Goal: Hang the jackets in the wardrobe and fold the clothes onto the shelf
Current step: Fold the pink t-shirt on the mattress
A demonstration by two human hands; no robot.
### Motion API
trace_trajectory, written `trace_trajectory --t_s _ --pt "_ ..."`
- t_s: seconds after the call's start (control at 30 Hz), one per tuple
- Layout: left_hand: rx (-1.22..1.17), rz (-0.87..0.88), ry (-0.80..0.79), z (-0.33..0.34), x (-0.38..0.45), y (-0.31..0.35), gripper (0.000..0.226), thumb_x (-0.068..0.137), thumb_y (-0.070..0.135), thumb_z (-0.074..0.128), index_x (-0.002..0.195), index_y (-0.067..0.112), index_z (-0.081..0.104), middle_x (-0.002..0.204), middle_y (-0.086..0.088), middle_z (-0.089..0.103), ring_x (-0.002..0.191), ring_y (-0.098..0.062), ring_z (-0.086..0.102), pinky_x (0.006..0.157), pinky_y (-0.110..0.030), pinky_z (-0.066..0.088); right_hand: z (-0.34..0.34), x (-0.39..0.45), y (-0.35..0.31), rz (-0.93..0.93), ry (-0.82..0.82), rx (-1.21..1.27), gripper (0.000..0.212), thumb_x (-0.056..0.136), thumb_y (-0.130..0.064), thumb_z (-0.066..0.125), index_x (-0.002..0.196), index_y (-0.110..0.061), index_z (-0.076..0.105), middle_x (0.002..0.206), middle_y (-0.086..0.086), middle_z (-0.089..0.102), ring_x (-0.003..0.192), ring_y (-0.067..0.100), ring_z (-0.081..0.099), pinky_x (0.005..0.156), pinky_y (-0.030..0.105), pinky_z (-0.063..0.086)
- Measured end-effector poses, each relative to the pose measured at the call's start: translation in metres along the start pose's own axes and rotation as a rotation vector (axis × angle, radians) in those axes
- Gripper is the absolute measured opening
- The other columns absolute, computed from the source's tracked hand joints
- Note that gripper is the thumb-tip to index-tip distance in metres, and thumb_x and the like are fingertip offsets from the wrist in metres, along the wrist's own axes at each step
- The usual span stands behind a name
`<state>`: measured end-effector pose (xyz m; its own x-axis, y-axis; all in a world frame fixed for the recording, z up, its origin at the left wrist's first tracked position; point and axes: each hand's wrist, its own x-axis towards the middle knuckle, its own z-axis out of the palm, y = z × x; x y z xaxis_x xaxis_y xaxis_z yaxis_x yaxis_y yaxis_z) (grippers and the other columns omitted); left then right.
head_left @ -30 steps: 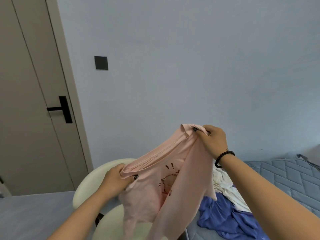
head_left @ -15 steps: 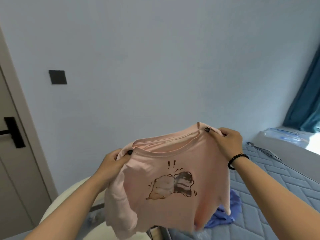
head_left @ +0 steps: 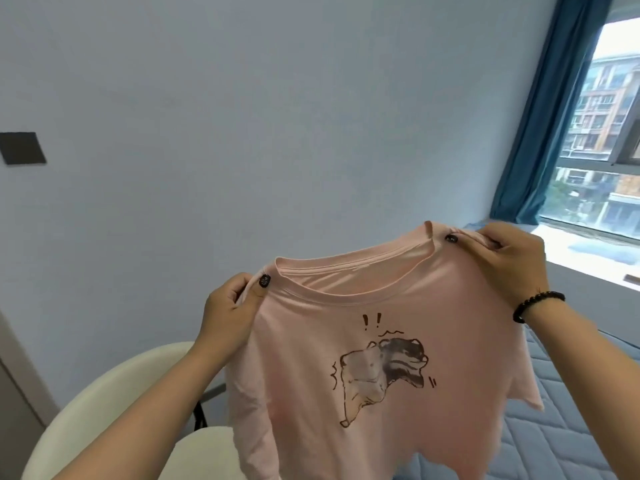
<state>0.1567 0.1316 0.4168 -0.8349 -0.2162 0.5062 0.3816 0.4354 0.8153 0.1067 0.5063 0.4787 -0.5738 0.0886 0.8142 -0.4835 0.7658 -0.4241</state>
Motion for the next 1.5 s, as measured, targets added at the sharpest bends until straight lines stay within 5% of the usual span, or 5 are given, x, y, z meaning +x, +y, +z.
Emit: trace_trajectory --t_s 0.63,0.9,1.17,1.33,1.5 --pt "0.164 -0.309 -0.423 0.086 -0.016 -0.136 0.021 0.077 0.044 0.062 0.072 0.024 0.065 0.060 0.001 0.058 0.055 -0.006 0.044 0.057 -0.027 0.034 0.081 -0.090 0.132 0.336 -0.421 -0.207 0.081 0.070 -0.079 0.046 0.064 0.001 0.056 0.059 0.014 0.055 0.060 0.029 0.052 0.057 0.039 0.043" --pt "0.410 -0.421 -0.477 0.152 0.071 -0.260 0.030 0.091 0.037 0.061 0.067 0.018 0.057 0.059 0.007 0.052 0.056 -0.008 0.044 0.049 -0.019 0.029 0.250 -0.045 0.231 0.317 -0.642 -0.298 0.058 0.082 -0.059 0.054 0.056 -0.010 0.037 0.055 0.005 0.043 0.056 0.025 0.042 0.051 0.034 0.030" --pt "0.607 -0.359 -0.357 0.236 0.216 -0.429 0.042 0.093 0.044 0.053 0.060 0.023 0.040 0.058 0.005 0.042 0.057 -0.017 0.040 0.053 -0.032 0.031 0.487 -0.001 0.349 0.145 -0.564 -0.496 0.055 0.092 -0.060 0.038 0.062 -0.014 0.037 0.073 0.007 0.045 0.063 0.026 0.042 0.050 0.030 0.022" --pt "0.668 -0.412 -0.203 0.289 0.253 -0.545 0.029 0.095 0.044 0.049 0.092 0.016 0.057 0.086 -0.003 0.061 0.086 -0.028 0.056 0.071 -0.038 0.043 0.613 -0.013 0.407 0.152 -0.516 -0.558 0.052 0.096 -0.055 0.040 0.081 -0.007 0.054 0.091 0.011 0.053 0.077 0.029 0.047 0.056 0.031 0.026" --pt "0.635 -0.429 -0.213 0.371 0.183 -0.638 0.053 0.096 0.030 0.043 0.143 0.010 0.031 0.148 -0.009 0.033 0.137 -0.027 0.030 0.112 -0.039 0.028 0.702 -0.113 0.431 0.184 -0.566 -0.430 0.043 0.093 -0.024 0.050 0.133 -0.009 0.047 0.144 0.017 0.036 0.131 0.034 0.036 0.105 0.044 0.025"
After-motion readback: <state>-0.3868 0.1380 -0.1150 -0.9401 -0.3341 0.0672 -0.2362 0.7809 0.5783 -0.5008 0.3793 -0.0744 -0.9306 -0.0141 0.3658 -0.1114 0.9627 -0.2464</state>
